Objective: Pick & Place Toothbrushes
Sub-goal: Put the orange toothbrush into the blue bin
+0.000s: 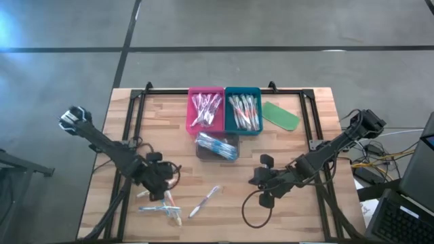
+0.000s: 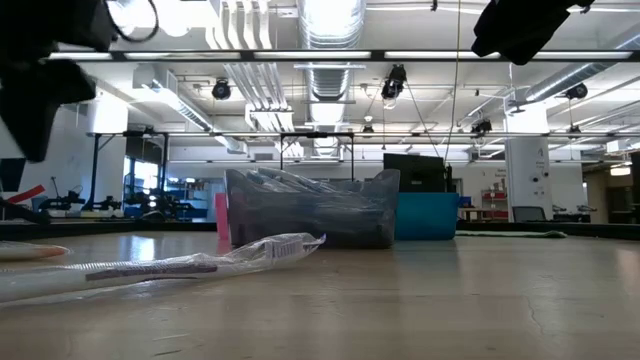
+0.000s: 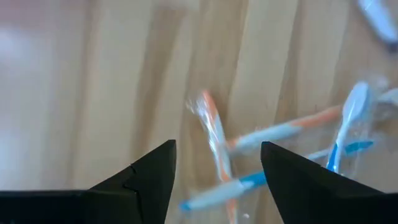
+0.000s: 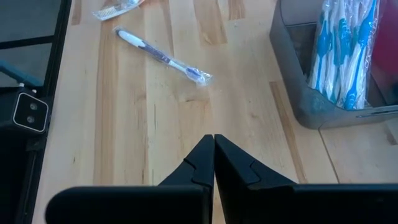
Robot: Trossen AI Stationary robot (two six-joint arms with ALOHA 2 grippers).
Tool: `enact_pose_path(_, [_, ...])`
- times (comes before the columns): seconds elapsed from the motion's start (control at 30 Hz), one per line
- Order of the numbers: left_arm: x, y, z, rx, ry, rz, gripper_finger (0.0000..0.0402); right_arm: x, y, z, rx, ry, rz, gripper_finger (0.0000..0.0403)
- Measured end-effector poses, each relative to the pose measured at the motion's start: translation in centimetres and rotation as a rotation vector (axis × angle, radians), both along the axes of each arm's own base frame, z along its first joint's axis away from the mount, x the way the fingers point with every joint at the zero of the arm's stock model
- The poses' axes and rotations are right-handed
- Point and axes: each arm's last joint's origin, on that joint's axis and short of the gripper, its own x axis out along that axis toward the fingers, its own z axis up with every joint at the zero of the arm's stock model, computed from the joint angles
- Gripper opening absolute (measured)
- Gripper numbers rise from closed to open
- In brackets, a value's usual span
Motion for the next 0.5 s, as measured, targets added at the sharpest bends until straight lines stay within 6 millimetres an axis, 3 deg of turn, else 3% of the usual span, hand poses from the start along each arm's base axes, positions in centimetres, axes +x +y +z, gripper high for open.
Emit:
enact_pose_path(0.23, [0.9, -1.0, -2.5, -0.031, 0.174, 0.07, 0.0238, 0.0, 0.0, 0.0, 0.0, 0.0, 0.0, 0.0008])
enact_pose_path(0.5, [1.3, -1.4, -3.9, -0.01, 0.239, 0.065, 0.0238, 0.0, 0.0, 0.0, 0.0, 0.0, 0.0, 0.0008])
